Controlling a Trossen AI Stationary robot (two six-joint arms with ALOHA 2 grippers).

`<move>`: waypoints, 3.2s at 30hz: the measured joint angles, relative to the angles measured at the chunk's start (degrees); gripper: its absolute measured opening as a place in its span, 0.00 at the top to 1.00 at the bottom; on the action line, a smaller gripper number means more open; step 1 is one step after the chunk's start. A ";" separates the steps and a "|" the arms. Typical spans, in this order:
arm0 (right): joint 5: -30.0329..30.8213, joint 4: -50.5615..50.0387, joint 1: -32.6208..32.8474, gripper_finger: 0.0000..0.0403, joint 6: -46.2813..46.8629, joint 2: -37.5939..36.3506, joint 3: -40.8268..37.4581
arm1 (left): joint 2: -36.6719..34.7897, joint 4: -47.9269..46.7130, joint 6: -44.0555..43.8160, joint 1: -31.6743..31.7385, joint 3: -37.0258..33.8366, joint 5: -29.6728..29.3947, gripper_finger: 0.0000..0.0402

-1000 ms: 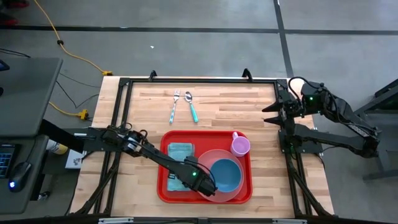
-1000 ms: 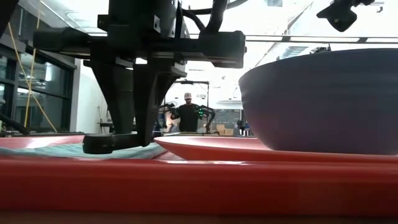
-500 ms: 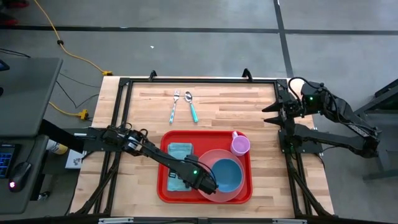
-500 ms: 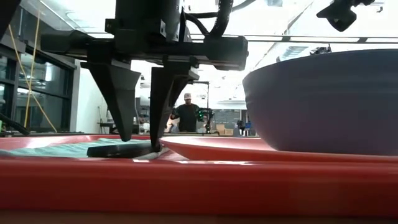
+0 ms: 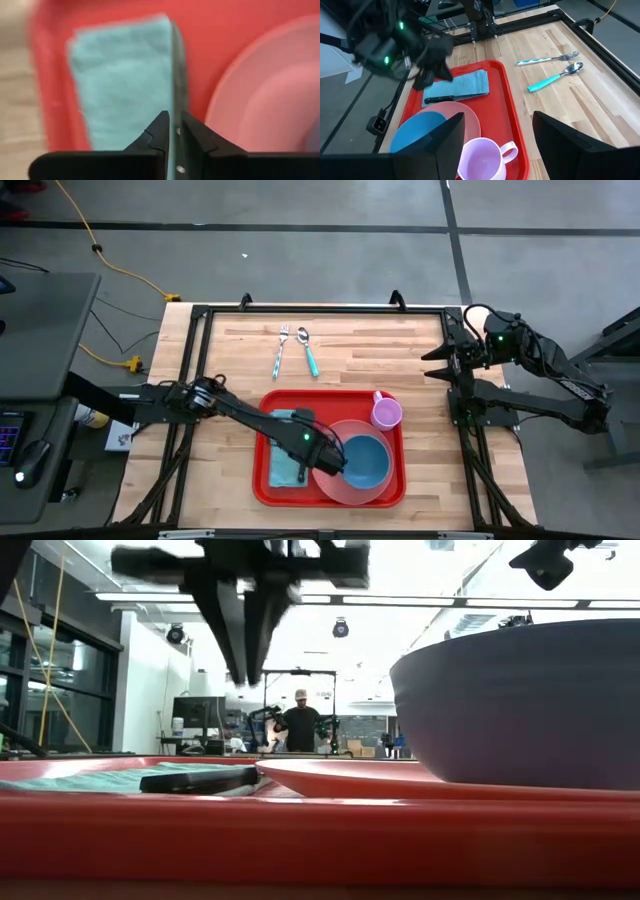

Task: Set up tray
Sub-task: Put the blue and white patterned fork on top of the napkin to the left of the black knife

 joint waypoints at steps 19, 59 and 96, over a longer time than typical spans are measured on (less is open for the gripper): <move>-0.75 0.02 0.00 0.47 -0.13 0.02 -0.02 | -12.35 -6.40 30.44 21.41 -4.35 -13.29 0.83; -1.38 -1.97 0.00 0.47 -0.11 0.02 -0.02 | -52.04 45.99 42.58 36.94 -60.59 6.29 0.83; 1.39 -2.08 0.00 0.47 0.96 0.13 -0.02 | -30.94 33.75 69.31 54.55 -48.72 15.03 0.33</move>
